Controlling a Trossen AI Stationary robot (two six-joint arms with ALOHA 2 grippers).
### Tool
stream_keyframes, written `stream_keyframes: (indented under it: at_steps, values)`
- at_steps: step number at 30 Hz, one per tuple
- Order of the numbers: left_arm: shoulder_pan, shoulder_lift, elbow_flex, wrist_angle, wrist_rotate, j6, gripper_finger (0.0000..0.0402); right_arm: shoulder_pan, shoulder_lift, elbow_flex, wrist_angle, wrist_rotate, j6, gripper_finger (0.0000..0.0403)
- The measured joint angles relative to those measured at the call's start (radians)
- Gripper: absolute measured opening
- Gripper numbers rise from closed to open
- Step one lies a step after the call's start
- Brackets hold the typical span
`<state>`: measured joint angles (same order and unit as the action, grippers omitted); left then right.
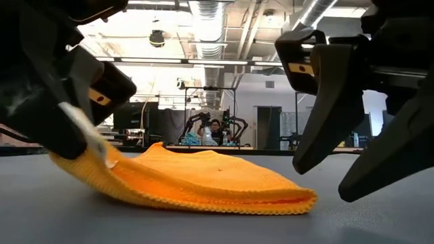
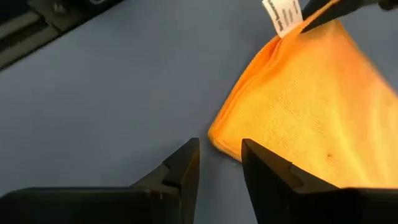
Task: Roll towel
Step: Roll the orange microfiber towel
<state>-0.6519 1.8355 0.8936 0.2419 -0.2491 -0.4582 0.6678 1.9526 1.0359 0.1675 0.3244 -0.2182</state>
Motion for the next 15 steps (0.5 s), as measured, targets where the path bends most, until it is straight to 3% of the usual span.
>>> stream_keyframes:
  at_steps: [8,15]
  values:
    - [0.0,0.0,-0.006,0.001,-0.006,-0.013,0.0,-0.003,0.0,0.0,0.012,-0.001,-0.22,0.0143]
    - [0.0,0.0,-0.007,0.002,-0.006,-0.01,0.0,-0.027,0.0,0.0,0.014,-0.007,-0.29,0.0143]
